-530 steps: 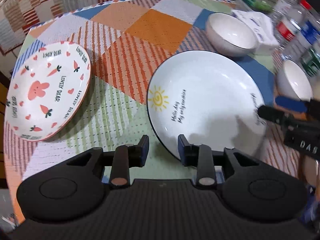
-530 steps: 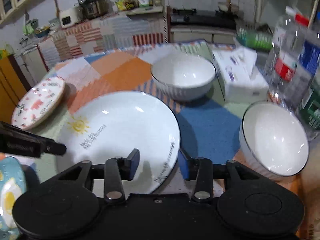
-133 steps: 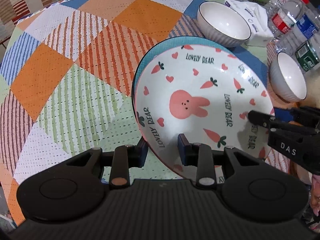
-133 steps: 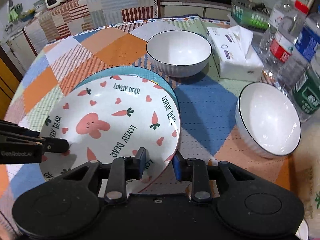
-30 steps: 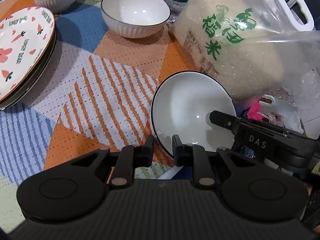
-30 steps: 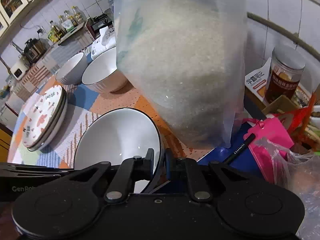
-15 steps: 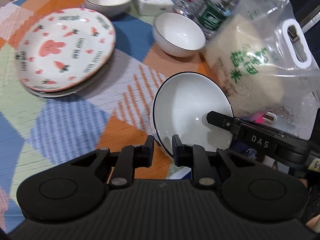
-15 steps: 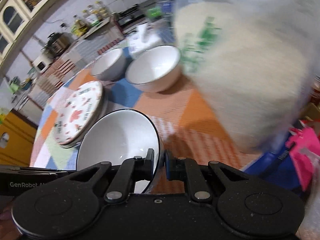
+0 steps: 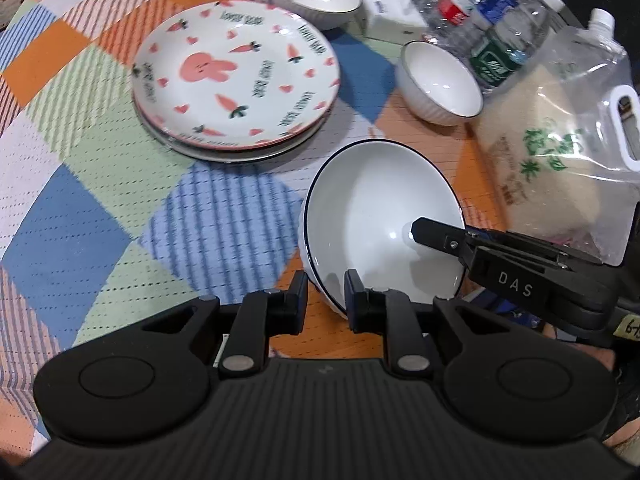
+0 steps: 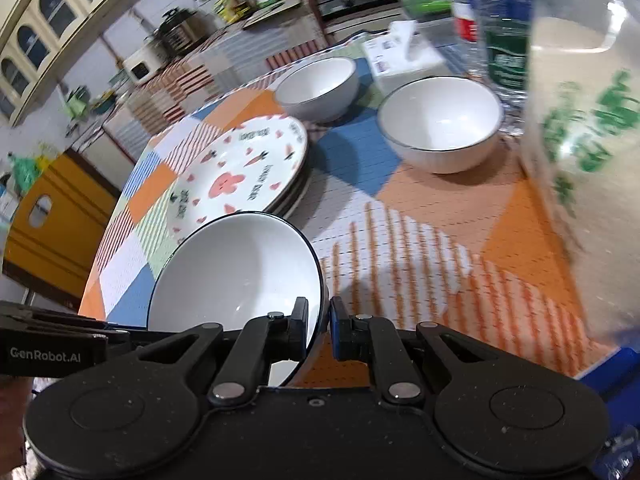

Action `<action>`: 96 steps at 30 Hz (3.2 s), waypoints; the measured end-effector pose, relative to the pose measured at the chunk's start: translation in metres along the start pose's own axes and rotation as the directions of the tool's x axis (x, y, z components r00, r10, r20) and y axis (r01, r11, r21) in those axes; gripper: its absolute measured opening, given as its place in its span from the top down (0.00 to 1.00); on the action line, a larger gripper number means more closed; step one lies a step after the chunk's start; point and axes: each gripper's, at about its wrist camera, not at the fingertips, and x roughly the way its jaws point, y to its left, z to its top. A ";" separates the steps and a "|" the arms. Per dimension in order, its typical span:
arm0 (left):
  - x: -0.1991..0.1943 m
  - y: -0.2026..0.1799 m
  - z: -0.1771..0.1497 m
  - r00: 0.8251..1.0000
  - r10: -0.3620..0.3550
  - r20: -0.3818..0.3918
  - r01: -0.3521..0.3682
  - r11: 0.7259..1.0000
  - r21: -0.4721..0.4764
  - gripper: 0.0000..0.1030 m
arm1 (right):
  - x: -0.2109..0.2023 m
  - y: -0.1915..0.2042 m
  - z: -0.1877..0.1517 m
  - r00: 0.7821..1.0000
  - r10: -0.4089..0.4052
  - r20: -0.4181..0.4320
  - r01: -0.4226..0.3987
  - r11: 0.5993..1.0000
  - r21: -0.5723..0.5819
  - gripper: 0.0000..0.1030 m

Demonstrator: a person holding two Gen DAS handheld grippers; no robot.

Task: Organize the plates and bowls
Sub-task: 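Carry the bowl toward the plate stack, lower it and open both grippers, then grasp a second white bowl rim with the right gripper while left gripper grips the first bowl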

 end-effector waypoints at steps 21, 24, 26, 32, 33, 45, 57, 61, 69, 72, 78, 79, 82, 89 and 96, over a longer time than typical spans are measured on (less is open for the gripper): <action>0.032 0.026 -0.003 0.997 0.062 -0.051 -0.063 0.998 -0.026 0.83 | 0.047 0.012 -0.003 0.998 0.014 -0.068 -0.019 0.997 -0.069 0.85; 0.033 0.024 -0.004 0.996 0.073 -0.047 -0.074 0.997 -0.013 0.82 | 0.049 0.012 -0.005 0.998 0.011 -0.065 -0.016 0.997 -0.079 0.84; 0.031 0.022 -0.004 0.996 0.078 -0.046 -0.079 0.997 -0.008 0.82 | 0.049 0.012 -0.006 0.998 0.013 -0.057 -0.018 0.996 -0.086 0.84; 0.016 0.018 -0.006 0.995 0.098 -0.032 -0.097 0.995 0.011 0.78 | 0.041 0.011 -0.007 0.999 0.022 -0.035 -0.026 0.995 -0.097 0.81; 0.013 0.017 -0.006 0.995 0.099 -0.028 -0.098 0.995 0.013 0.78 | 0.035 0.012 -0.007 1.000 0.024 -0.018 -0.026 0.993 -0.112 0.81; -0.026 -0.004 -0.006 0.991 0.131 0.034 -0.134 0.987 0.085 0.74 | -0.030 0.005 -0.007 0.991 -0.012 0.131 0.042 0.974 -0.224 0.71; -0.053 -0.037 0.015 0.984 0.140 0.113 -0.157 0.974 0.162 0.61 | -0.057 -0.014 -0.009 0.958 -0.083 0.273 0.153 0.957 -0.246 0.49; -0.050 -0.050 0.031 0.984 0.123 0.127 -0.144 0.974 0.177 0.60 | -0.050 -0.019 -0.005 0.951 -0.085 0.297 0.156 0.962 -0.224 0.41; -0.022 -0.073 0.060 0.971 0.095 0.217 -0.141 0.969 0.205 0.51 | -0.013 -0.036 0.007 0.944 -0.123 0.307 0.174 0.974 -0.143 0.34; -0.005 -0.077 0.072 0.968 0.079 0.237 -0.132 0.967 0.217 0.51 | 0.001 -0.038 0.008 0.936 -0.148 0.319 0.196 0.973 -0.124 0.34; 0.036 -0.078 0.101 0.975 0.033 0.219 -0.080 0.974 0.212 0.47 | 0.033 -0.040 0.011 0.919 -0.201 0.338 0.256 0.958 -0.128 0.29; 0.042 -0.078 0.106 0.976 0.023 0.217 -0.070 0.975 0.210 0.47 | 0.038 -0.041 0.012 0.917 -0.211 0.339 0.268 0.954 -0.133 0.28; 0.062 -0.079 0.121 0.977 -0.012 0.213 -0.034 0.977 0.210 0.47 | 0.051 -0.045 0.015 0.915 -0.228 0.334 0.282 0.952 -0.122 0.27; 0.110 -0.087 0.150 0.991 -0.038 0.126 0.030 0.997 0.064 0.47 | 0.071 -0.049 0.021 0.916 -0.234 0.325 0.275 0.958 -0.086 0.15; 0.142 -0.091 0.171 0.993 0.010 0.115 -0.018 0.998 0.066 0.60 | 0.077 -0.061 0.030 0.910 -0.226 0.347 0.231 0.973 0.026 0.14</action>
